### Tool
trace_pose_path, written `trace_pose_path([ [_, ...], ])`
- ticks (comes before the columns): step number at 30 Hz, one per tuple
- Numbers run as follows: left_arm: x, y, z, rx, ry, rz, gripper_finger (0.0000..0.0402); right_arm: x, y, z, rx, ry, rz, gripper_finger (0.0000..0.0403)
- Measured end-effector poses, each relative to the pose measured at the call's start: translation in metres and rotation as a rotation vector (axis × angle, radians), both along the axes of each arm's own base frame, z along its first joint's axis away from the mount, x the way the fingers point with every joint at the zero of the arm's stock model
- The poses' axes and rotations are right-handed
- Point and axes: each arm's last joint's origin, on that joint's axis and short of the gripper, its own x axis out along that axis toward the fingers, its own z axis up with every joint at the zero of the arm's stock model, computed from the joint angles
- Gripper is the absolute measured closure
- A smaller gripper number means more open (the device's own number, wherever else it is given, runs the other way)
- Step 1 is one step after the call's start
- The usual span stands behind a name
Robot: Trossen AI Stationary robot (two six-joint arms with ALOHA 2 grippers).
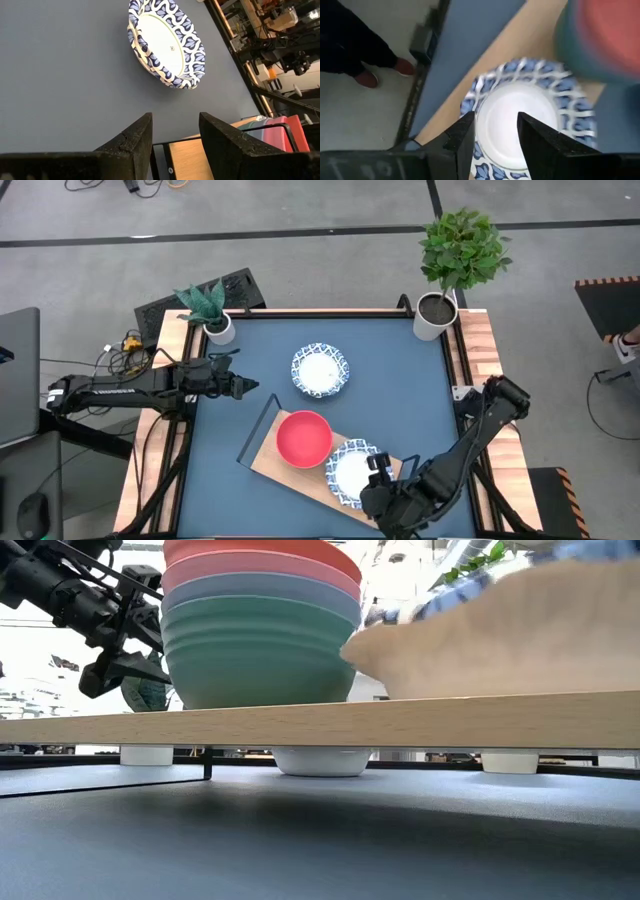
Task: Place and stack bowls onto a shelf
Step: Stack the white bowl on top of the other white bowl on the shelf
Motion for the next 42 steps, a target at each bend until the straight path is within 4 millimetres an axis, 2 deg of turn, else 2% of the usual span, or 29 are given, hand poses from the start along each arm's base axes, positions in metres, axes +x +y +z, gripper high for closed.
trace_pose_path([
  [4,0.0,0.0,0.001,0.0,-0.007,0.0,0.0255,-0.006,-0.012,0.042,-0.057,-0.024,-0.001,0.023],
  [10,0.0,-0.001,0.001,-0.007,-0.009,-0.018,0.0255,-0.013,-0.049,0.088,-0.213,-0.031,-0.074,0.0238],
  [15,0.001,-0.001,0.001,-0.017,-0.011,-0.043,0.0255,-0.008,-0.081,0.105,-0.251,-0.031,-0.096,0.0236],
  [20,0.001,-0.001,0.001,-0.015,-0.017,-0.042,0.0255,0.006,-0.126,0.112,-0.291,-0.009,-0.131,0.0235],
  [27,0.001,-0.002,0.002,-0.021,-0.021,-0.057,0.0255,0.036,-0.189,0.1,-0.264,0.083,-0.105,0.0235],
  [31,0.001,-0.002,0.001,-0.025,-0.02,-0.065,0.0255,0.057,-0.218,0.069,-0.178,0.126,-0.044,0.0235],
  [34,0.001,-0.002,0.001,-0.025,-0.019,-0.064,0.0255,0.067,-0.236,0.04,-0.187,0.158,-0.007,0.0236],
  [37,0.001,-0.002,0.001,-0.022,-0.019,-0.058,0.0255,0.074,-0.248,0.013,-0.205,0.171,0.042,0.024],
  [42,0.001,-0.002,0.001,-0.023,-0.018,-0.059,0.0255,0.086,-0.265,-0.026,-0.137,0.116,0.099,0.0245],
])
